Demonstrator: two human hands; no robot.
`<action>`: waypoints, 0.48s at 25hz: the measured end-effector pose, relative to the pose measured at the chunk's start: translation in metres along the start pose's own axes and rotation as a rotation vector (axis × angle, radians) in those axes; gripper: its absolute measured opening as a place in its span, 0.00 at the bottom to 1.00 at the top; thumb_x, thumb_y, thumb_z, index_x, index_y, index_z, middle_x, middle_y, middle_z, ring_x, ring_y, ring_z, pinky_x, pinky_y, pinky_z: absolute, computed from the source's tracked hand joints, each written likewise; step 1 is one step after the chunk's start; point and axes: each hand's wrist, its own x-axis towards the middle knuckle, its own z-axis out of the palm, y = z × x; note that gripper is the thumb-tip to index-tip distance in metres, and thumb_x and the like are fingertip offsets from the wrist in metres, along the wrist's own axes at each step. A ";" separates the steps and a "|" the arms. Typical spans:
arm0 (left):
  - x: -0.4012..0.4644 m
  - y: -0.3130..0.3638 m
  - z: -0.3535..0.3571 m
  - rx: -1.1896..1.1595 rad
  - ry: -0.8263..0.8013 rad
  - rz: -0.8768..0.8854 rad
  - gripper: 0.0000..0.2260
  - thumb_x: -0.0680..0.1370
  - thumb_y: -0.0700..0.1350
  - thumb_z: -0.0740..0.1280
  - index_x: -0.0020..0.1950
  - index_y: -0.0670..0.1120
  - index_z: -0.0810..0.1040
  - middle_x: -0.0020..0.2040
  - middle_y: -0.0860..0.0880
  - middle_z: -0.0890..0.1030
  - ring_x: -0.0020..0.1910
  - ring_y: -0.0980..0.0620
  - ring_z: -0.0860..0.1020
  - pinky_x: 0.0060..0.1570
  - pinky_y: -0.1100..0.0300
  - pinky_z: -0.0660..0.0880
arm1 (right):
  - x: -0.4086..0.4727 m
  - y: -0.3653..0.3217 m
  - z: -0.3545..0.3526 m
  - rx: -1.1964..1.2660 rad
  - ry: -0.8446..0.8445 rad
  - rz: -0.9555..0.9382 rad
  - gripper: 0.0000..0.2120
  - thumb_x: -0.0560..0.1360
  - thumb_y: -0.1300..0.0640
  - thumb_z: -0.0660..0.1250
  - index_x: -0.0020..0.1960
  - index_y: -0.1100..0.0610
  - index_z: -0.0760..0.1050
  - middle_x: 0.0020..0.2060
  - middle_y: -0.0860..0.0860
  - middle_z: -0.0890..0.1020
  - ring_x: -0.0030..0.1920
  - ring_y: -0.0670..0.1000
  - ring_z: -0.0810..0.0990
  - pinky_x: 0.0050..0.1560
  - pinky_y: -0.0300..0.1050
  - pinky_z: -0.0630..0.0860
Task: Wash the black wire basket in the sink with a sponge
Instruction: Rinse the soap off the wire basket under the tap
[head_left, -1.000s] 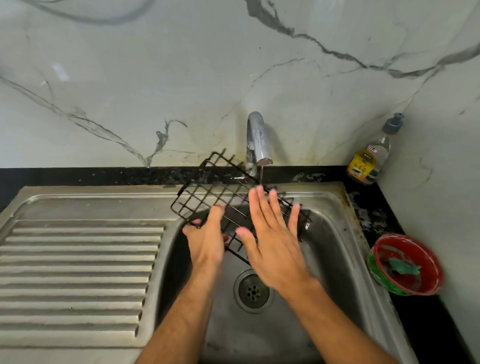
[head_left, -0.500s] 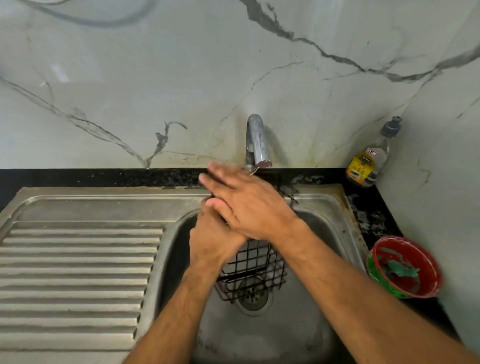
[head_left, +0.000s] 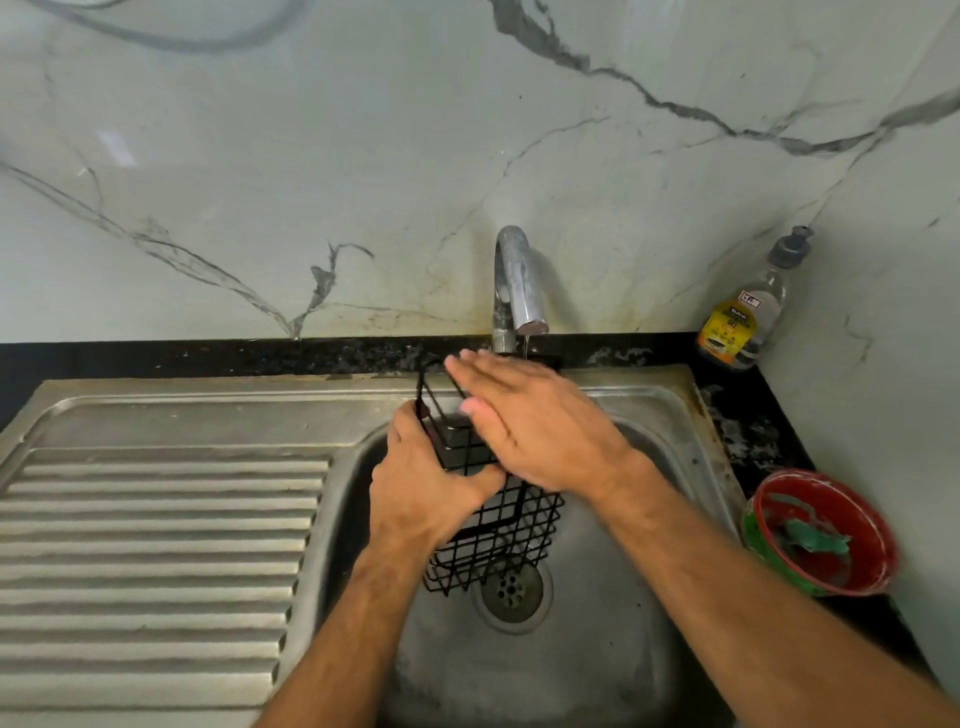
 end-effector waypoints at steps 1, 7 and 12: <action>0.001 -0.001 0.001 0.034 -0.002 0.025 0.48 0.57 0.69 0.70 0.72 0.49 0.62 0.64 0.50 0.77 0.58 0.46 0.79 0.58 0.49 0.78 | -0.002 0.006 0.001 -0.035 0.019 -0.061 0.30 0.82 0.39 0.44 0.78 0.53 0.63 0.74 0.54 0.70 0.73 0.52 0.70 0.71 0.52 0.69; 0.003 -0.003 0.005 -0.159 0.079 -0.099 0.47 0.55 0.66 0.73 0.70 0.51 0.65 0.59 0.52 0.80 0.55 0.48 0.80 0.60 0.47 0.78 | -0.021 0.036 0.023 0.441 0.292 0.285 0.32 0.80 0.32 0.45 0.78 0.46 0.62 0.77 0.47 0.65 0.77 0.46 0.62 0.75 0.55 0.66; -0.005 0.005 0.015 -0.359 0.093 -0.280 0.41 0.56 0.66 0.71 0.66 0.53 0.67 0.53 0.56 0.80 0.54 0.50 0.79 0.63 0.49 0.75 | -0.024 -0.007 0.044 0.137 0.360 0.383 0.34 0.83 0.38 0.42 0.82 0.57 0.46 0.81 0.55 0.49 0.81 0.55 0.46 0.79 0.57 0.51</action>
